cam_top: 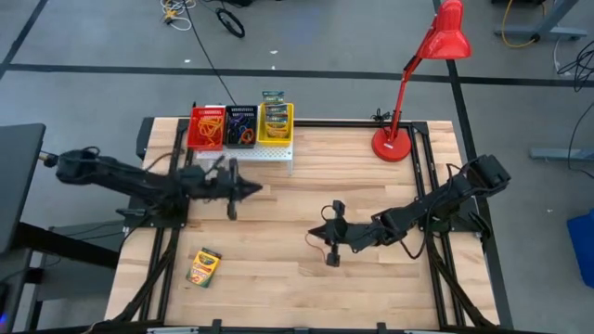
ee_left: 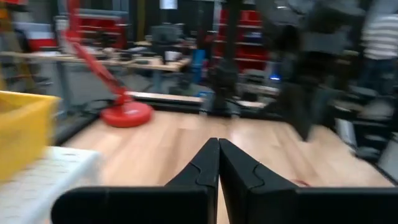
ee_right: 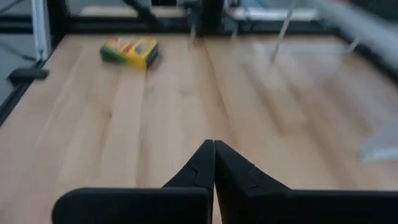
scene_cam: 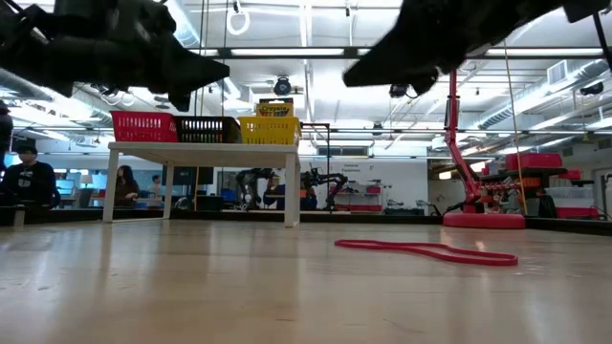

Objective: Pick & Place Office Desk Supplies
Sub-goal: Put the red rubber band into the red bin on the shelf

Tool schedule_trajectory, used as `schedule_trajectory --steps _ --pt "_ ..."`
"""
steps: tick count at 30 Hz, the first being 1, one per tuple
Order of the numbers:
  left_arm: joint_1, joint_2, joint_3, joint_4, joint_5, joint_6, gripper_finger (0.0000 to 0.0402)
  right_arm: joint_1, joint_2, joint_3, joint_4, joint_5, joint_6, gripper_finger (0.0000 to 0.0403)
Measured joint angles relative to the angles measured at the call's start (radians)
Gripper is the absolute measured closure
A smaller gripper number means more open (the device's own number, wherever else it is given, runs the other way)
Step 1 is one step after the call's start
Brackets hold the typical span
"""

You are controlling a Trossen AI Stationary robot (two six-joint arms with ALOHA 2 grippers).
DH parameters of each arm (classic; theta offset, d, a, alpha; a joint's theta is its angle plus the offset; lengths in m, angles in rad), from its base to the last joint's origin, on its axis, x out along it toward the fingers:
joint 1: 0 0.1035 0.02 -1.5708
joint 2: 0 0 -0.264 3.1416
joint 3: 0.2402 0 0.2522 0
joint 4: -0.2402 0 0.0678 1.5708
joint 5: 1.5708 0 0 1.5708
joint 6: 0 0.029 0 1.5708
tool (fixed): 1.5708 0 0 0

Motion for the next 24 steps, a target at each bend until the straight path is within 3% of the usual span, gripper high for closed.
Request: schedule_trajectory --steps 4,8,13,17,24 --pt "-0.087 0.113 -0.019 0.066 -0.061 -0.005 0.039 0.035 -0.005 0.01 -0.127 -0.078 0.1 0.0378" --pt "-0.158 0.238 -0.01 0.082 -0.157 0.02 0.0392 0.061 0.005 0.036 -0.332 -0.105 0.286 0.0324" --pt "-0.205 0.369 0.003 0.215 -0.183 0.027 0.0391 0.051 0.014 0.045 -0.551 -0.093 0.478 0.0265" --pt "-0.217 0.441 0.003 0.333 -0.182 0.033 0.0391 0.011 0.057 0.046 -0.547 -0.124 0.503 0.026" --pt "-0.215 0.486 0.007 0.365 -0.178 0.025 0.039 -0.042 0.141 0.047 -0.509 -0.193 0.438 0.028"
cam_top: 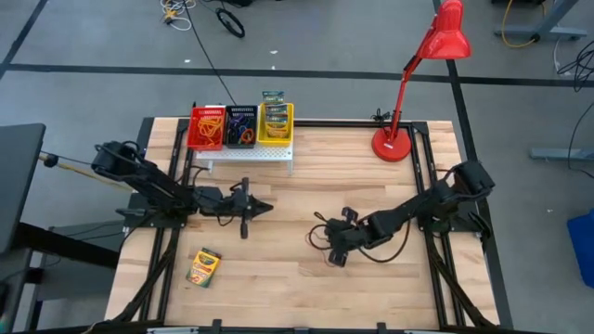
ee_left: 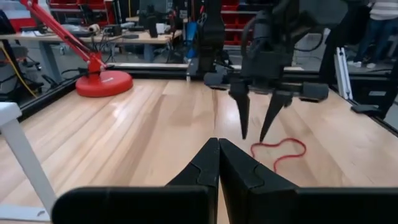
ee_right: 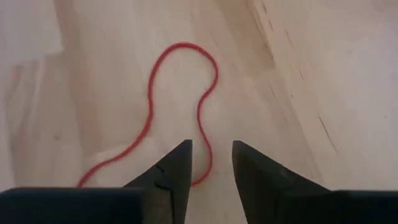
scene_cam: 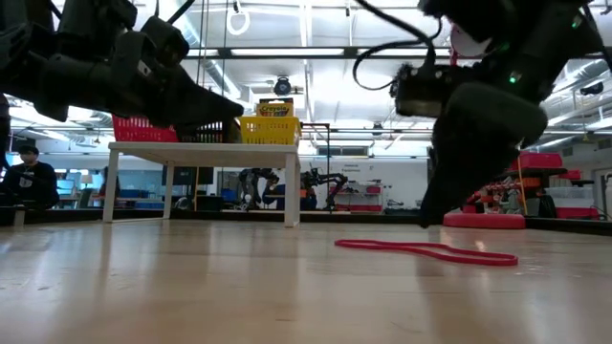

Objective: Pick & Place Office Desk Supplies
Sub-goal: Put the red rubber band into the red bin on the shelf

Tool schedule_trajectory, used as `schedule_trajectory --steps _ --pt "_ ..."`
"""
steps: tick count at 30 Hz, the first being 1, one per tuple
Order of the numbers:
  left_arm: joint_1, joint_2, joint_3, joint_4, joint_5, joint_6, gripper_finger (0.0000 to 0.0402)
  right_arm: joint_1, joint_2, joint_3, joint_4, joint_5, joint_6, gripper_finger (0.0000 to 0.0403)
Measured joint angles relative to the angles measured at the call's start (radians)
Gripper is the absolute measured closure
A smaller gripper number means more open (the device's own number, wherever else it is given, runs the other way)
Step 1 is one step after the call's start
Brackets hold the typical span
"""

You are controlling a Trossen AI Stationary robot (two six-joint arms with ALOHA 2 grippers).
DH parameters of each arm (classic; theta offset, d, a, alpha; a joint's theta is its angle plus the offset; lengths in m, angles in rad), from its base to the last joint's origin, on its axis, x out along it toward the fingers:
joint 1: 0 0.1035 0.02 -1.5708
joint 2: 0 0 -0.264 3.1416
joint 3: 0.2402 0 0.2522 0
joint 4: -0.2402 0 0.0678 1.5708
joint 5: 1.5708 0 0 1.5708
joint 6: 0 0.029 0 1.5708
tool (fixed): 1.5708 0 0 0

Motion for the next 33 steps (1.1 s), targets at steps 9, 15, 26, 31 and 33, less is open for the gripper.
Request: schedule_trajectory --steps 9,15,26,31,33 --pt "0.0 0.002 0.001 -0.006 -0.005 -0.001 0.039 -0.042 0.069 0.003 0.037 -0.064 -0.152 0.0297" --pt "0.0 0.002 0.001 -0.009 -0.024 -0.028 0.039 -0.056 0.068 0.003 0.054 -0.072 -0.219 0.0382" --pt "0.015 0.002 0.018 -0.076 0.063 -0.122 0.039 -0.068 0.053 0.108 0.012 0.006 -0.445 0.0397" --pt "-0.013 0.002 0.105 -0.293 0.041 -0.16 0.0374 -0.094 0.051 0.119 0.112 0.095 -0.514 0.0399" --pt "-0.025 0.002 0.146 -0.366 -0.002 -0.16 0.0358 -0.103 0.051 0.119 0.161 0.126 -0.531 0.04"
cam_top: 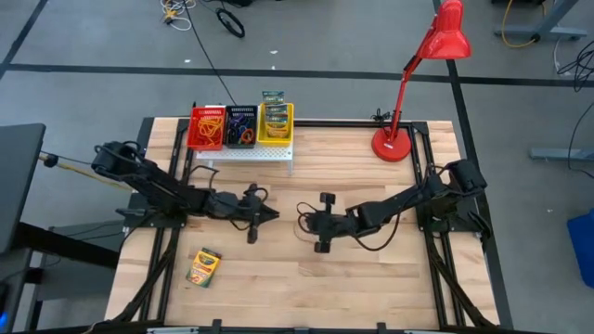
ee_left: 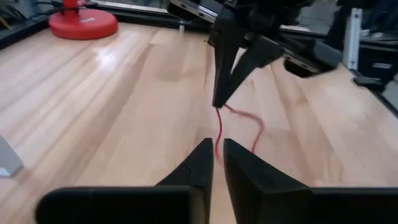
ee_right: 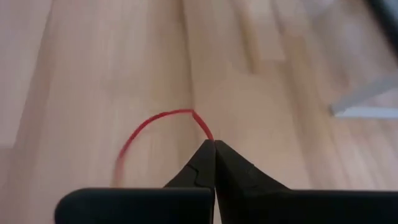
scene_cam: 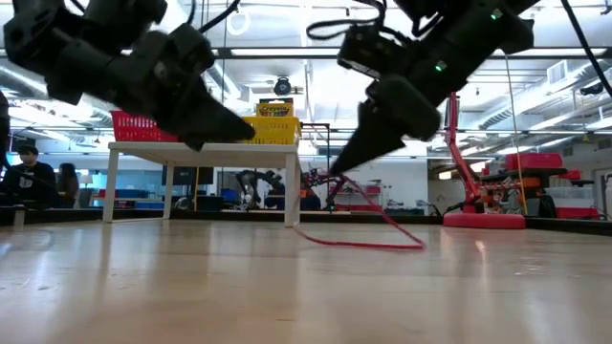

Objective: Pick & Place Office Desk Supplies
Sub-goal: Put the red rubber band into the red bin on the shelf

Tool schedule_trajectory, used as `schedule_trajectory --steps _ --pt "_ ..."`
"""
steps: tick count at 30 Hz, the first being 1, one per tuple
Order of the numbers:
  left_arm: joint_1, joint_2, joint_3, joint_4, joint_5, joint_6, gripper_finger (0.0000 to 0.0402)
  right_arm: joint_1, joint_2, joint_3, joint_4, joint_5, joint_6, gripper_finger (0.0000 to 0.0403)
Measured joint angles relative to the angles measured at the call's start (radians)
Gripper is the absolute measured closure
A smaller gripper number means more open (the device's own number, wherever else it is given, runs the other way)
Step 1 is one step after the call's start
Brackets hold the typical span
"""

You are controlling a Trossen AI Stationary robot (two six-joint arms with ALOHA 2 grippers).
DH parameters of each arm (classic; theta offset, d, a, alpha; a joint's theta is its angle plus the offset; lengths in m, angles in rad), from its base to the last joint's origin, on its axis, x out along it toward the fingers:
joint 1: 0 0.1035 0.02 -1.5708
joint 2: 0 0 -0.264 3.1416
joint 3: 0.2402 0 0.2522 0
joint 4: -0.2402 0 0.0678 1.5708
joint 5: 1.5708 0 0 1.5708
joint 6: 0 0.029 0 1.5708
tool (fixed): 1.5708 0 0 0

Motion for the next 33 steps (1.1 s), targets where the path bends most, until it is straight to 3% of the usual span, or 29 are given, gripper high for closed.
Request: schedule_trajectory --steps 10,17,24,30,33 --pt "-0.014 0.109 0.123 -0.042 -0.075 -0.03 0.0262 0.004 -0.001 0.0 0.149 0.1 0.003 0.0401" --pt "-0.014 0.213 0.174 -0.043 -0.159 -0.002 0.024 0.03 -0.001 0.0 0.206 0.11 -0.025 0.0402" --pt "-0.027 0.24 0.223 -0.042 -0.089 0.091 0.0286 0.044 -0.002 0.0 0.247 0.111 -0.051 0.0402" --pt "-0.042 0.232 0.229 -0.043 -0.105 0.137 0.0384 0.045 -0.002 0.0 0.254 0.111 -0.059 0.0403" --pt "-0.055 0.199 0.229 -0.081 -0.159 0.142 0.0393 0.045 -0.002 0.0 0.263 0.132 -0.045 0.0395"
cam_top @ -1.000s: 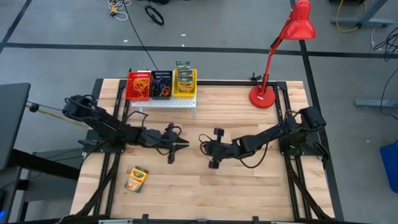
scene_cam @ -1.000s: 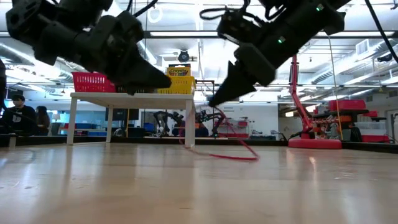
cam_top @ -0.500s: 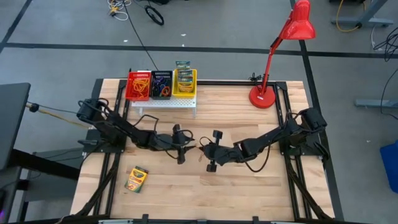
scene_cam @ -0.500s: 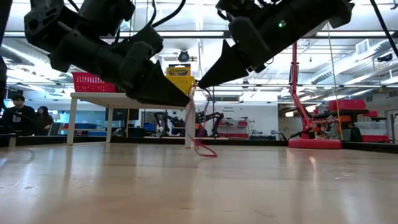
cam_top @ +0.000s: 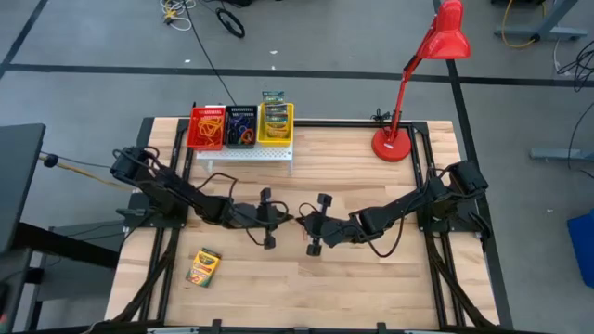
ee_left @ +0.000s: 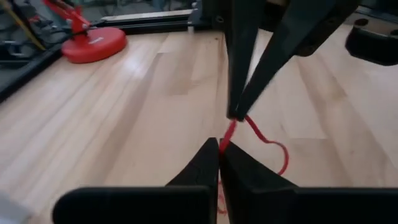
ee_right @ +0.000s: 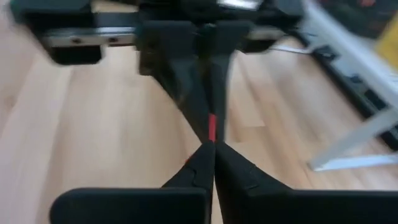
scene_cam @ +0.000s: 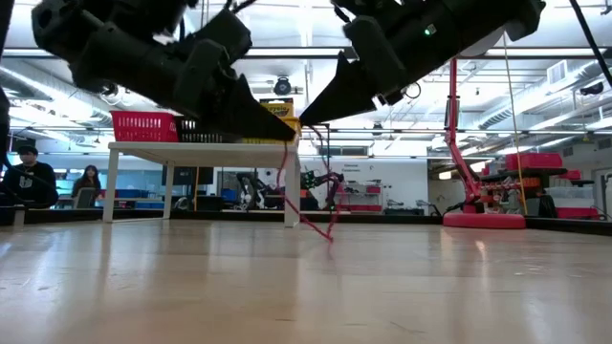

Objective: Pick & Place Office Desk Supplies
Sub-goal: Put the red rubber band into the red bin on the shelf

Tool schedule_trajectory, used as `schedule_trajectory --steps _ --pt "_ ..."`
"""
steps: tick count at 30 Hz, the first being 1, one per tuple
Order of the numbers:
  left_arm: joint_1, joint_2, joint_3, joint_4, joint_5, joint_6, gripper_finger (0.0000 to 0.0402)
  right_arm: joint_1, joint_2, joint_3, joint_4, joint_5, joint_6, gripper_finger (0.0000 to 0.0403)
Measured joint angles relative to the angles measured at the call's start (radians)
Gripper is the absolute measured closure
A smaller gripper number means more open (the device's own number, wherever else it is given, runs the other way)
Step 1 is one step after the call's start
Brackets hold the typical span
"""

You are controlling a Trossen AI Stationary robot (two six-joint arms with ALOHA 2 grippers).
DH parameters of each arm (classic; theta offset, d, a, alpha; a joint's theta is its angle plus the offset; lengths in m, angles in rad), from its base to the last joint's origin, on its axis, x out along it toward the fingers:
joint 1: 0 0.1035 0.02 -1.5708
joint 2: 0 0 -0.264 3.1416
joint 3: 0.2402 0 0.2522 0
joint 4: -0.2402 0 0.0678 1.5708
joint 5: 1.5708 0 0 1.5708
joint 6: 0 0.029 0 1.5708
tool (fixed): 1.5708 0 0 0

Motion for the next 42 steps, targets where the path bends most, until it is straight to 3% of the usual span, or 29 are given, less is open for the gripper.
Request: schedule_trajectory --steps 8,12,16,21,23,26,32,42 --pt "-0.005 -0.261 0.0 -0.362 -0.203 -0.084 0.0396 0.013 0.0 0.0 0.014 0.213 0.029 0.0313" --pt "-0.006 -0.459 0.022 -0.554 -0.325 -0.129 0.0396 0.001 -0.001 0.001 -0.031 0.218 0.036 0.0286" --pt "-0.004 -0.61 0.157 -0.882 -0.448 -0.148 0.0396 -0.016 -0.001 0.001 -0.078 0.202 0.066 0.0304" --pt "0.032 -0.671 0.396 -1.297 -0.591 -0.171 0.0396 -0.02 -0.001 0.001 -0.085 0.16 0.066 0.0371" --pt "0.073 -0.671 0.482 -1.436 -0.598 -0.198 0.0396 -0.02 -0.001 0.001 -0.085 0.156 0.065 0.0394" --pt "0.159 -0.661 0.582 -1.586 -0.6 -0.21 0.0396 -0.02 -0.001 0.001 -0.09 0.153 0.059 0.039" --pt "0.426 -0.661 0.652 -1.784 -0.592 -0.205 0.0396 -0.02 -0.001 0.001 -0.093 0.143 0.061 0.0398" --pt "0.864 -0.643 0.647 -1.802 -0.291 -0.032 0.0376 -0.02 -0.001 0.001 -0.093 0.142 0.058 0.0398"
